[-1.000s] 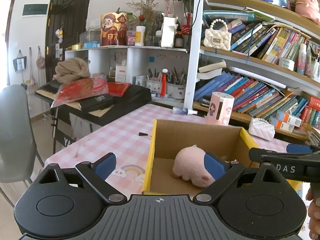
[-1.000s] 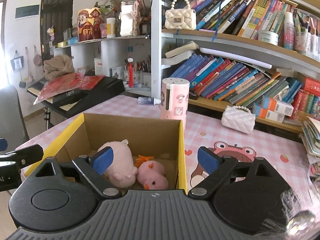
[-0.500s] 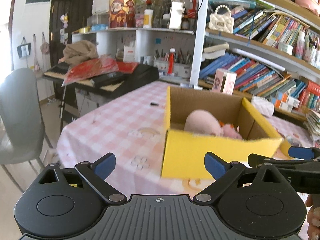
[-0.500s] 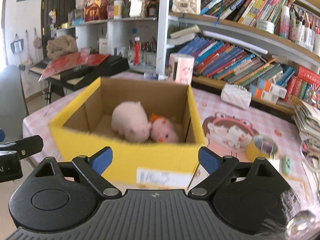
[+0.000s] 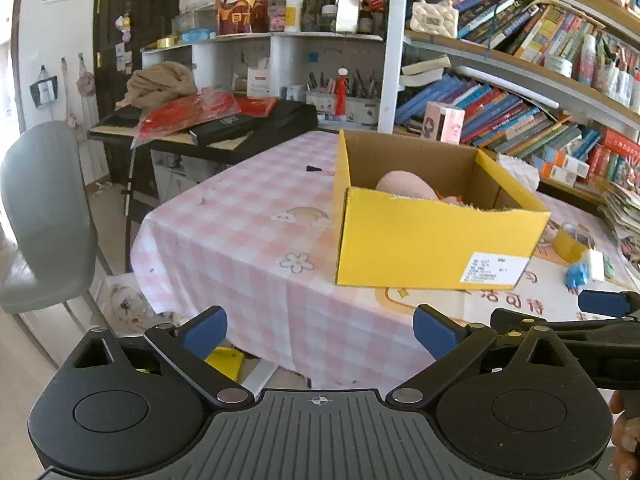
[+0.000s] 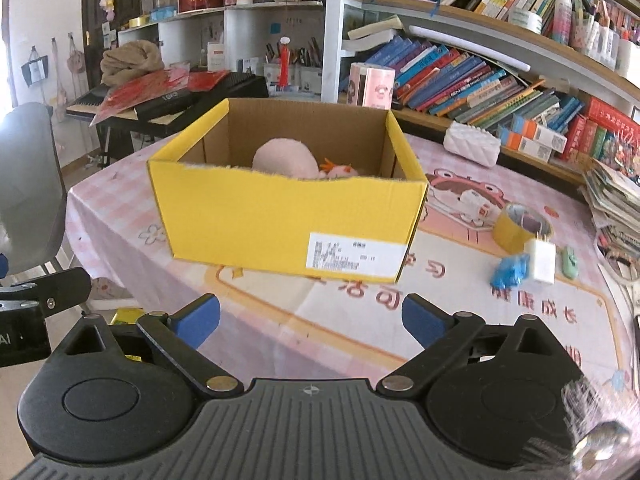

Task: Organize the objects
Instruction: 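Withdraw both tools from the box toward the blue bag and charger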

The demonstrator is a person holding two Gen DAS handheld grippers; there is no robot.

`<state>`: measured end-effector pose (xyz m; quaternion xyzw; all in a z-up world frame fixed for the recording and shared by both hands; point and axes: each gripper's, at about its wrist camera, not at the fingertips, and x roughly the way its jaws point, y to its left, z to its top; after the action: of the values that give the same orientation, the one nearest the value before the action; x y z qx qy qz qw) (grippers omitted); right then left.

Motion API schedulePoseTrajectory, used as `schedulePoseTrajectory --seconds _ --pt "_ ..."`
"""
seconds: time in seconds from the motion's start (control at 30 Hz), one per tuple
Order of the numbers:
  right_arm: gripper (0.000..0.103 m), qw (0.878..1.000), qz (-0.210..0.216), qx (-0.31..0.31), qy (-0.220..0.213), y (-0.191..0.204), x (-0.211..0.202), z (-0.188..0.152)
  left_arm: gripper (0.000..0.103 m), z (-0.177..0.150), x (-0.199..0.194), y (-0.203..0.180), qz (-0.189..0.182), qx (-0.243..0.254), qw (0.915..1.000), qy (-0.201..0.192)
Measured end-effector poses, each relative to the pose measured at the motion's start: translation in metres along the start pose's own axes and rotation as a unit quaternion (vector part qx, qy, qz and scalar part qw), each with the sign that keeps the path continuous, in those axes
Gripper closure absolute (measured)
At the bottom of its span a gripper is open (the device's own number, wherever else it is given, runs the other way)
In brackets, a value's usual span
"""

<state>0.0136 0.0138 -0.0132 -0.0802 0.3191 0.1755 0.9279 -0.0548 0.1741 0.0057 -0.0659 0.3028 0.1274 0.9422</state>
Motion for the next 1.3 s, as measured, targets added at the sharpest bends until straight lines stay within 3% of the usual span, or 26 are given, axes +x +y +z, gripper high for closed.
schedulePoseTrajectory --seconds 0.63,1.3 --pt "0.003 0.998 -0.053 0.031 0.016 -0.017 -0.026 -0.029 0.002 -0.015 -0.006 -0.022 -0.056 0.034 0.9977 0.015" --pt "0.0 0.985 -0.148 0.086 0.023 -0.078 -0.046 -0.041 0.002 -0.007 0.006 -0.086 -0.151 0.083 0.9849 0.013"
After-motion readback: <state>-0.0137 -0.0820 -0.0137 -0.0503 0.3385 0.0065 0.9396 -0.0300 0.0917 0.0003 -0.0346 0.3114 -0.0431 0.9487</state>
